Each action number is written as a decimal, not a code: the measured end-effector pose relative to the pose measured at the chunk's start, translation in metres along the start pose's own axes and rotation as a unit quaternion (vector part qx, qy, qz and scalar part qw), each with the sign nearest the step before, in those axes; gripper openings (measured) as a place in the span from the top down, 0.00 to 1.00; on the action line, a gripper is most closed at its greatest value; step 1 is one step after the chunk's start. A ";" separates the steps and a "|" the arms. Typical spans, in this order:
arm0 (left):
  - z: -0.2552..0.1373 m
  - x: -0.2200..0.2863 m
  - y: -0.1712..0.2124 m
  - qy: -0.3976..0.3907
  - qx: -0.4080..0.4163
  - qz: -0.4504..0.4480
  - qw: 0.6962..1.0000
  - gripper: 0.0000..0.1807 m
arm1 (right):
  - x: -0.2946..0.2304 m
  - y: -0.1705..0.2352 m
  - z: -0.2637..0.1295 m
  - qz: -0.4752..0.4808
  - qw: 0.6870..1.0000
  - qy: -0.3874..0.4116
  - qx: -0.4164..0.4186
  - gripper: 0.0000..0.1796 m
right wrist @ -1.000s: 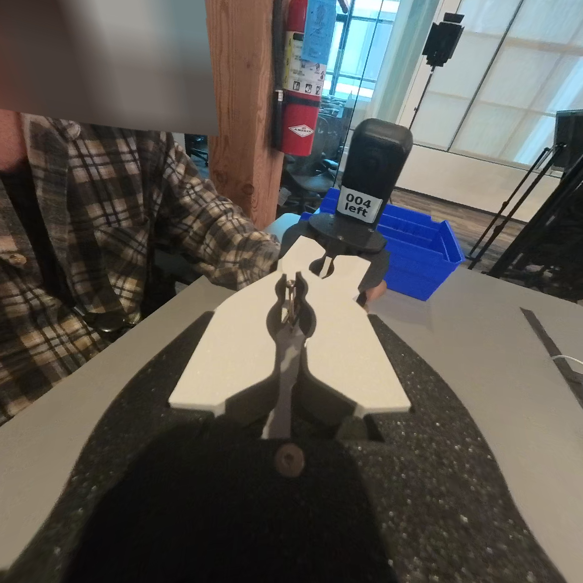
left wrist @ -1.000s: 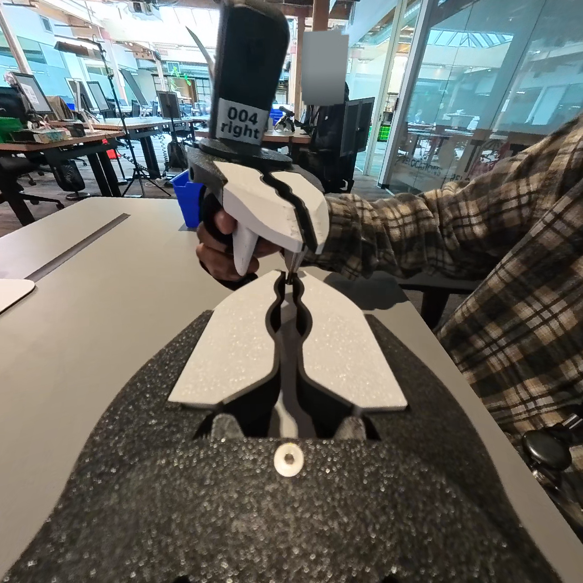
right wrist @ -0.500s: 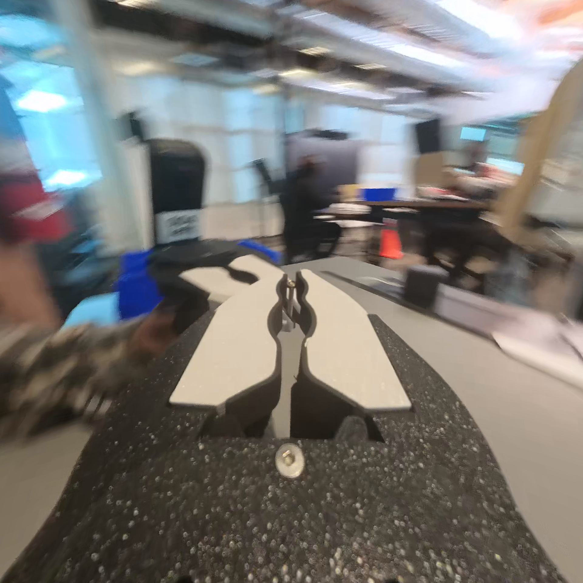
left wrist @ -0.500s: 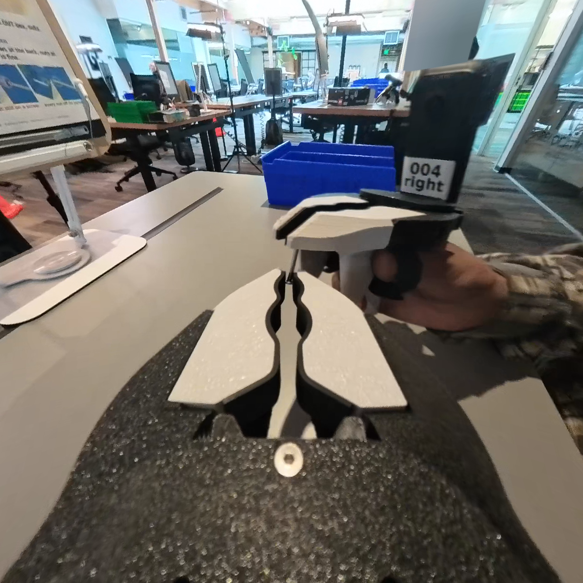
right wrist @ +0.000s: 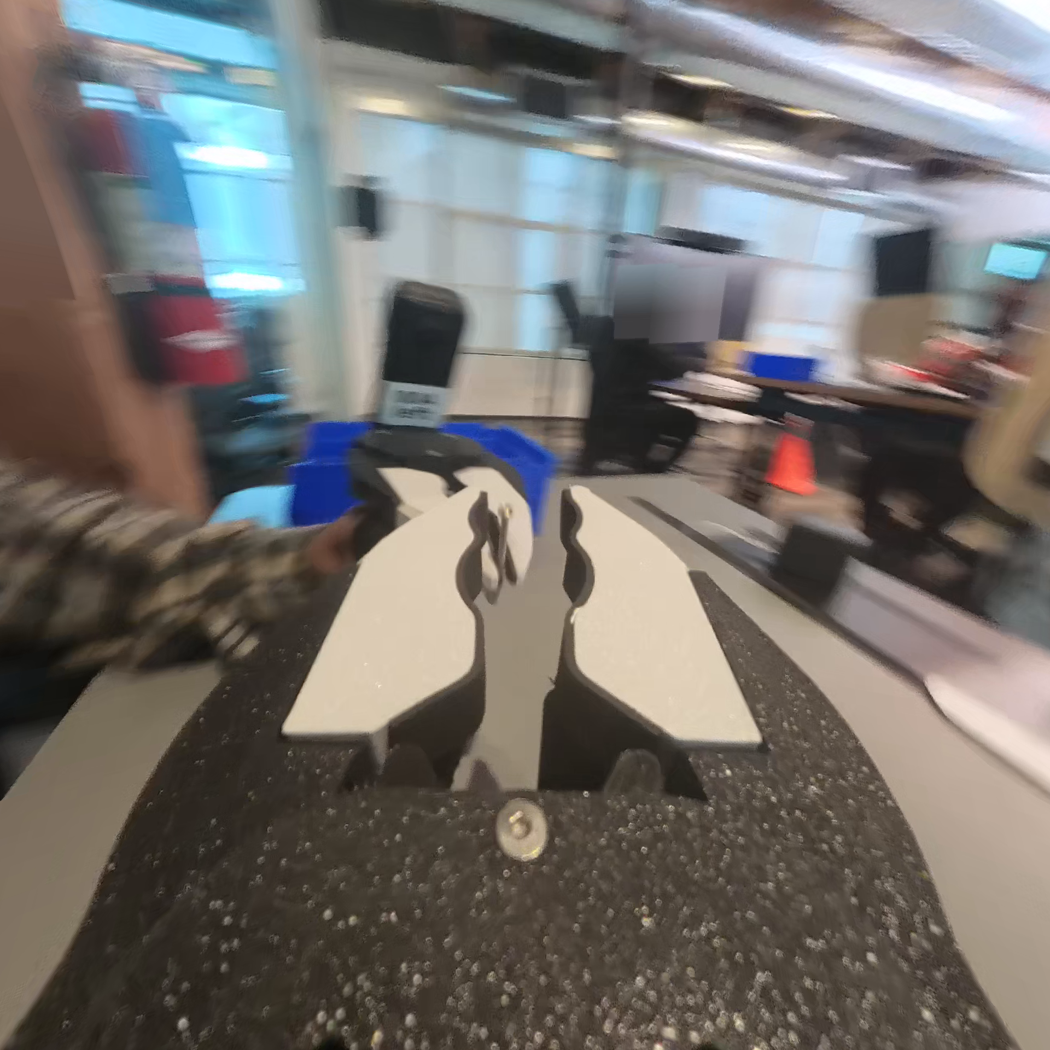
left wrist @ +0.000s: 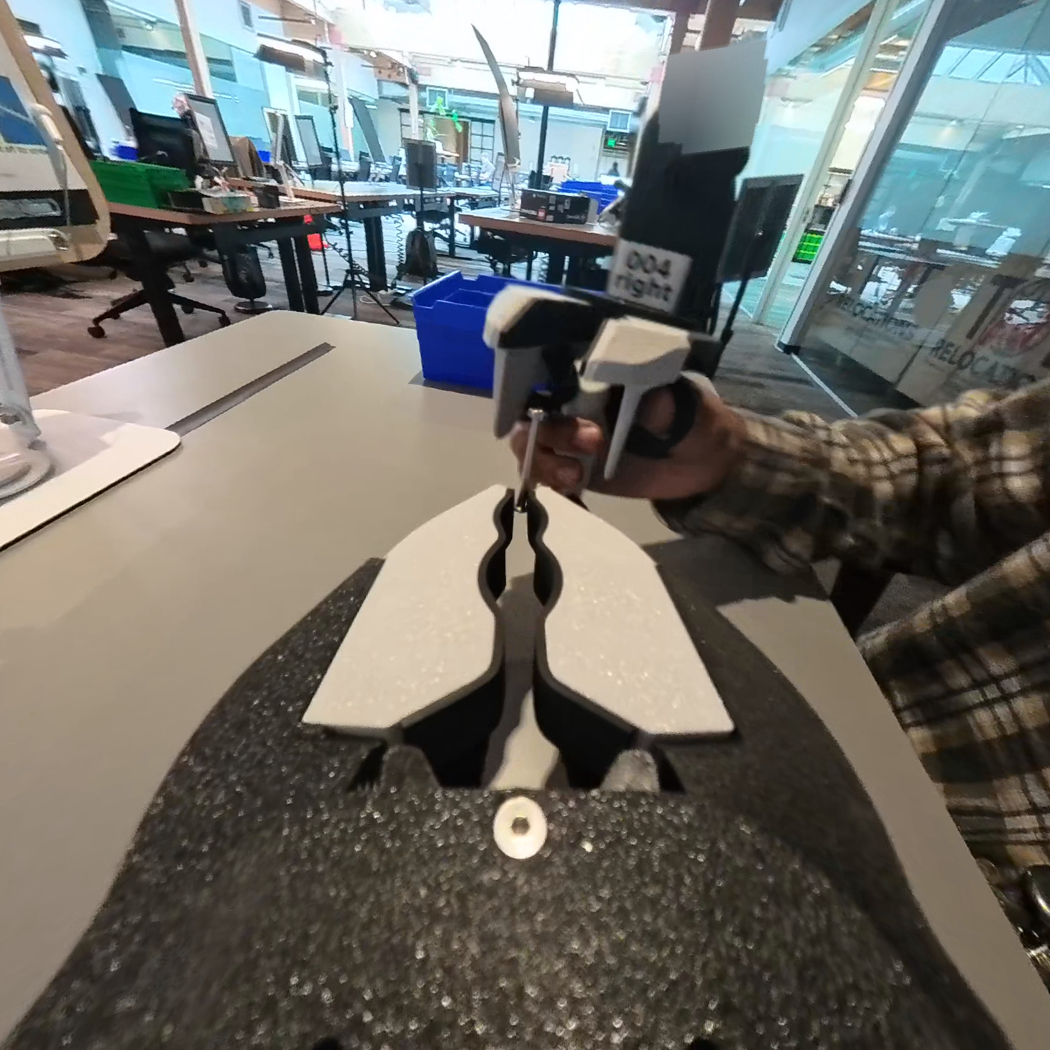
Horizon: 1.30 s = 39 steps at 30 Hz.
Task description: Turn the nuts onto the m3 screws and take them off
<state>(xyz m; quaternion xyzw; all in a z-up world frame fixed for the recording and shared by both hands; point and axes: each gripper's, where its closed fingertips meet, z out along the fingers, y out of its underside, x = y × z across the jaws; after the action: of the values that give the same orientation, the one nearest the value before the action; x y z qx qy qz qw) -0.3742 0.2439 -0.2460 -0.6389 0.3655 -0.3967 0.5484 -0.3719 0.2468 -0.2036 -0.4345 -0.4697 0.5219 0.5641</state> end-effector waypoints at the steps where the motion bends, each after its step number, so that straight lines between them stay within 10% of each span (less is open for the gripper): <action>1: 0.001 0.002 0.000 0.008 -0.001 0.000 1.000 0.98 | -0.002 -0.004 -0.001 -0.001 0.999 -0.038 0.002 0.87; 14: 0.005 0.018 0.002 0.062 0.000 0.006 0.998 0.98 | -0.024 -0.006 -0.006 0.015 0.950 -0.310 -0.022 0.86; 39: 0.005 0.028 -0.002 0.084 0.003 0.024 0.996 0.98 | -0.034 0.009 -0.007 0.015 0.919 -0.391 -0.056 0.97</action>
<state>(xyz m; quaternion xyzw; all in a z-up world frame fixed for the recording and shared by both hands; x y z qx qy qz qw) -0.3580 0.2205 -0.2417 -0.5926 0.4243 -0.4367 0.5274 -0.3667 0.2139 -0.2162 -0.2340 -0.6749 0.6310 0.3027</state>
